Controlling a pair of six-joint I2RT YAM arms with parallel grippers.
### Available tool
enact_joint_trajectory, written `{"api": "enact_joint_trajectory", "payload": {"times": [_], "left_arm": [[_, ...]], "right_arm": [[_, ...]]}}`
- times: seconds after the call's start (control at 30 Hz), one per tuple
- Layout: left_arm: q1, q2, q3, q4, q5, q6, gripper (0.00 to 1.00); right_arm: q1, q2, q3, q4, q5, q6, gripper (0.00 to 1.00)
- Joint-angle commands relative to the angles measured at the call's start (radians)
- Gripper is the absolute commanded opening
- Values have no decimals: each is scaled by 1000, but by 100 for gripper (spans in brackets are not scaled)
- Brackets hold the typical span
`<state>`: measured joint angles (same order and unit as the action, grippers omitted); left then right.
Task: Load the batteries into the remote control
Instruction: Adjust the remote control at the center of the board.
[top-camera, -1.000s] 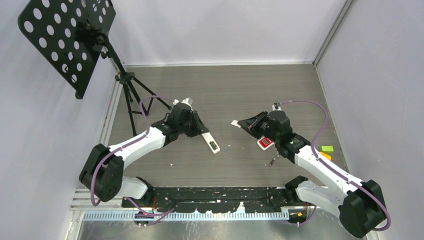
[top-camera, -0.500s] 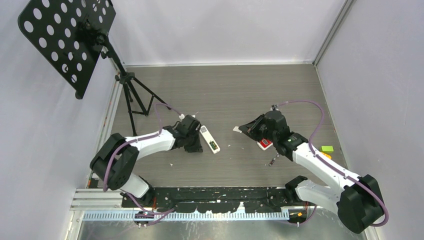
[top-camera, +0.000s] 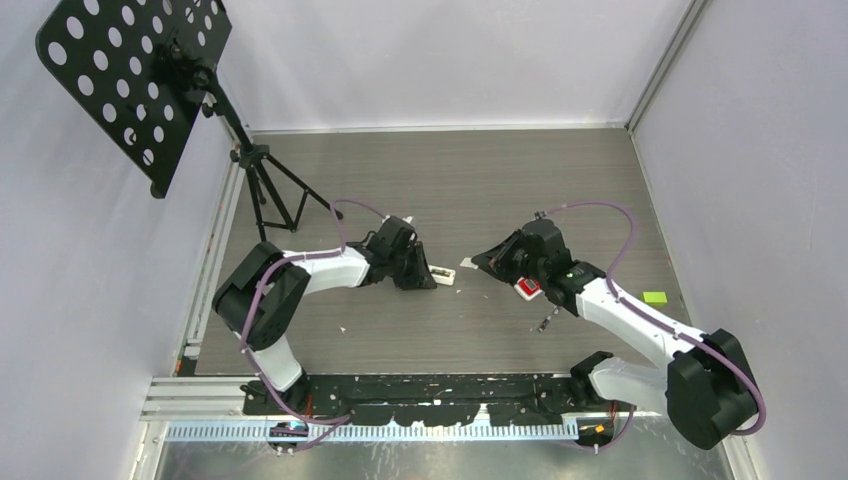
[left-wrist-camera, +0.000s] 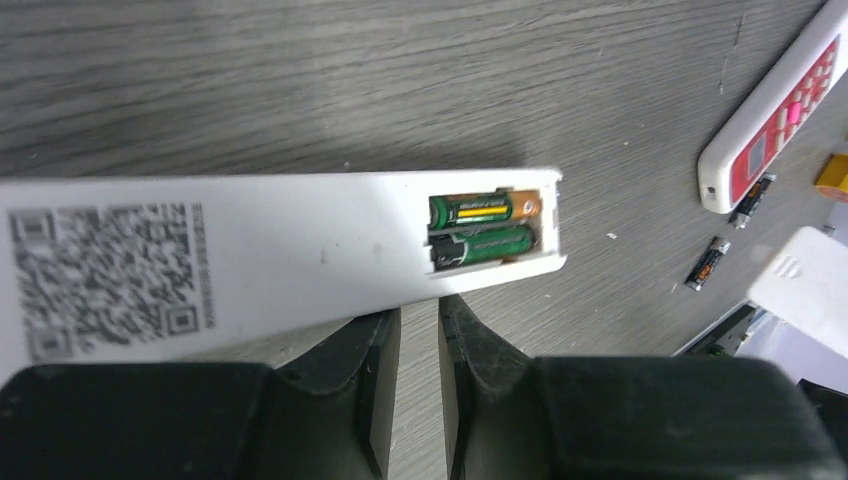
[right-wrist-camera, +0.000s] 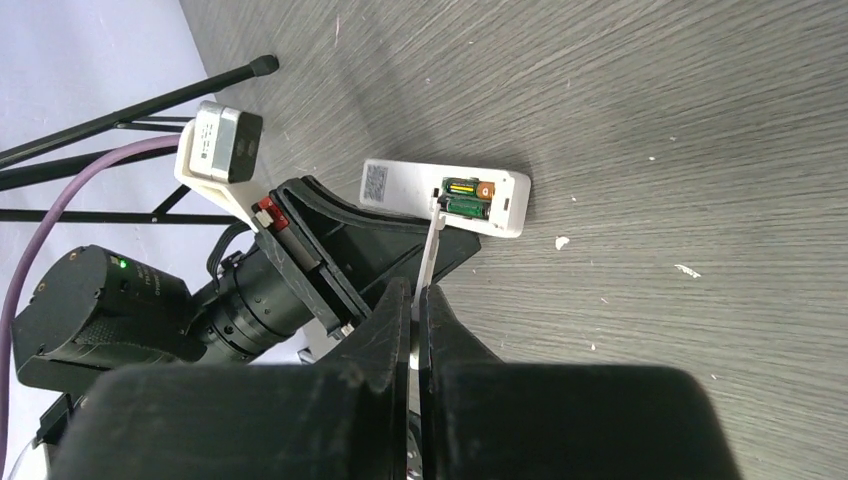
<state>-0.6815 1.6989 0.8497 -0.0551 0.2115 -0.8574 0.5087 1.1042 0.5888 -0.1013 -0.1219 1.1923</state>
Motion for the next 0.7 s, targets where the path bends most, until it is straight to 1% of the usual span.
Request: {"api": "enact_joint_trajectory", "payload": {"times": [0.0, 0.1, 0.23, 0.3, 0.37, 0.43, 0.53, 0.67], "left_arm": [[-6, 36, 8, 48, 4, 5, 23], [-6, -1, -17, 34, -22, 15, 23], [-6, -91, -49, -23, -56, 47, 25], [-6, -135, -69, -49, -83, 57, 28], [-3, -177, -81, -73, -105, 66, 31], [5, -210, -86, -100, -121, 78, 36], [40, -244, -87, -120, -122, 87, 45], [101, -277, -85, -124, -111, 95, 62]], "right_arm": [[3, 22, -6, 69, -16, 7, 2], [2, 59, 27, 62, -49, -45, 2], [2, 135, 99, 15, -103, -147, 3], [2, 179, 118, 35, -138, -158, 3], [3, 217, 122, 75, -172, -132, 3], [11, 250, 129, 129, -193, -110, 3], [37, 298, 149, 160, -190, -97, 3], [64, 361, 180, 194, -177, -83, 3]]}}
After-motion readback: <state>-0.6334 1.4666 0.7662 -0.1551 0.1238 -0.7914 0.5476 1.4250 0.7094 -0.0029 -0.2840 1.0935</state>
